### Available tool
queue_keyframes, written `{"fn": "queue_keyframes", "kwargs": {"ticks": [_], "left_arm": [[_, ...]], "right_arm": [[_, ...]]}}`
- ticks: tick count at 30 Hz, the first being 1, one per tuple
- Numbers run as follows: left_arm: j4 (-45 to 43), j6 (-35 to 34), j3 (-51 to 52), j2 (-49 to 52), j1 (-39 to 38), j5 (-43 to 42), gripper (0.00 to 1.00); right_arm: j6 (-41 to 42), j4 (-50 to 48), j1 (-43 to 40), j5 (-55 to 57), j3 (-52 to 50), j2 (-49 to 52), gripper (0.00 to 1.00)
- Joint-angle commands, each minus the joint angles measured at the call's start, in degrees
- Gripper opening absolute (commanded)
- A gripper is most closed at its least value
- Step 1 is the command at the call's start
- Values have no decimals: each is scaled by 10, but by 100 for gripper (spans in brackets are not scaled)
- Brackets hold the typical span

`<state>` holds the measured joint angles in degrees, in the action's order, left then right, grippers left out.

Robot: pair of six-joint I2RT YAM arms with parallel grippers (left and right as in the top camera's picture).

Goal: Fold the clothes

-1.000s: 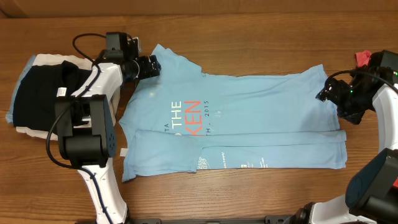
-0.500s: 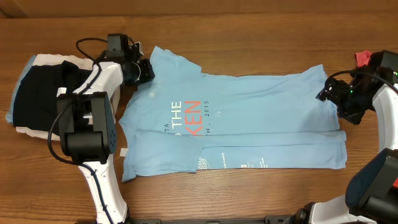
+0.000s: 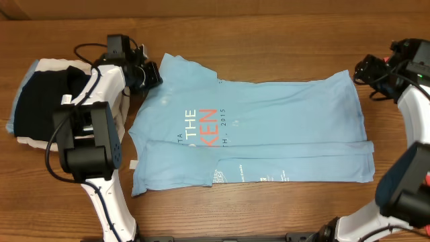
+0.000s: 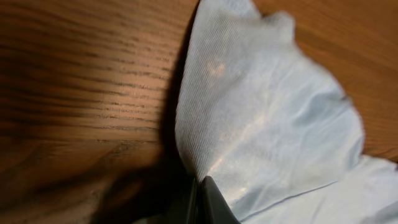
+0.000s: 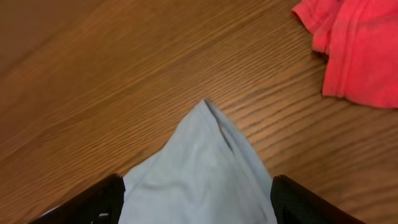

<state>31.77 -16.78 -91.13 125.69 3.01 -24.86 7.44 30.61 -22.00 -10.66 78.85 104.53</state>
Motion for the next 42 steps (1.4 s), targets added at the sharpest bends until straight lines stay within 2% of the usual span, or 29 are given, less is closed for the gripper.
{"fn": "queue_keyframes", "kwargs": {"ticks": [1,9,15,19,24,26,27,29,30,35,42], "left_arm": [[-1,-45,-14,-34,1,15,4],[6,-66,-14,-33,0,28,4],[8,-66,-14,-33,-1,28,4],[8,-66,-14,-33,-5,28,4],[13,-66,-14,-33,-9,27,4],[17,-66,-14,-33,-9,23,4],[18,-66,-14,-33,-9,23,4],[20,-66,-14,-33,-9,23,4],[21,-66,-14,-33,-9,23,4],[33,-66,-14,-34,-9,23,4],[42,-64,-14,-62,-6,23,4]], "right_arm": [[-4,-66,2,2,6,54,77],[-4,-216,15,-36,6,153,75],[-4,-255,33,-33,6,192,74],[-2,-263,36,-18,6,214,68],[2,-261,36,3,6,227,55],[2,-260,36,12,6,227,34],[2,-259,36,12,6,227,29],[12,-254,36,12,6,227,7],[13,-254,36,12,6,227,4],[16,-235,35,14,7,222,4],[16,-167,35,76,8,156,4]]}}
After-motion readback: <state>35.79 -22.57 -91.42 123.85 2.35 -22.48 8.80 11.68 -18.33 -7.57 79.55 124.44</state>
